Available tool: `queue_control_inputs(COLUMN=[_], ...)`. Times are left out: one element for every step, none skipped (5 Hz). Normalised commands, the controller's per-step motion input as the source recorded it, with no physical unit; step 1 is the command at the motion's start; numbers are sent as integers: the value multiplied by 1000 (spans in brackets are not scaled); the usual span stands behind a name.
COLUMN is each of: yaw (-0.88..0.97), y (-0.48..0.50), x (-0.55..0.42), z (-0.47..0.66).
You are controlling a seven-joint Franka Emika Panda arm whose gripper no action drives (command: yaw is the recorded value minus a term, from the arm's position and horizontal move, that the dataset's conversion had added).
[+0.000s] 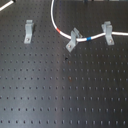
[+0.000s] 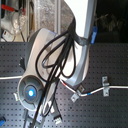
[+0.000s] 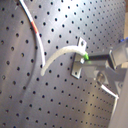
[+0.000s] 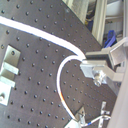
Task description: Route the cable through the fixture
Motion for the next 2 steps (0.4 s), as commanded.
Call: queue_control_inputs(yaw=[0, 0], y=[-10, 0], x=[-4, 0], z=[0, 15])
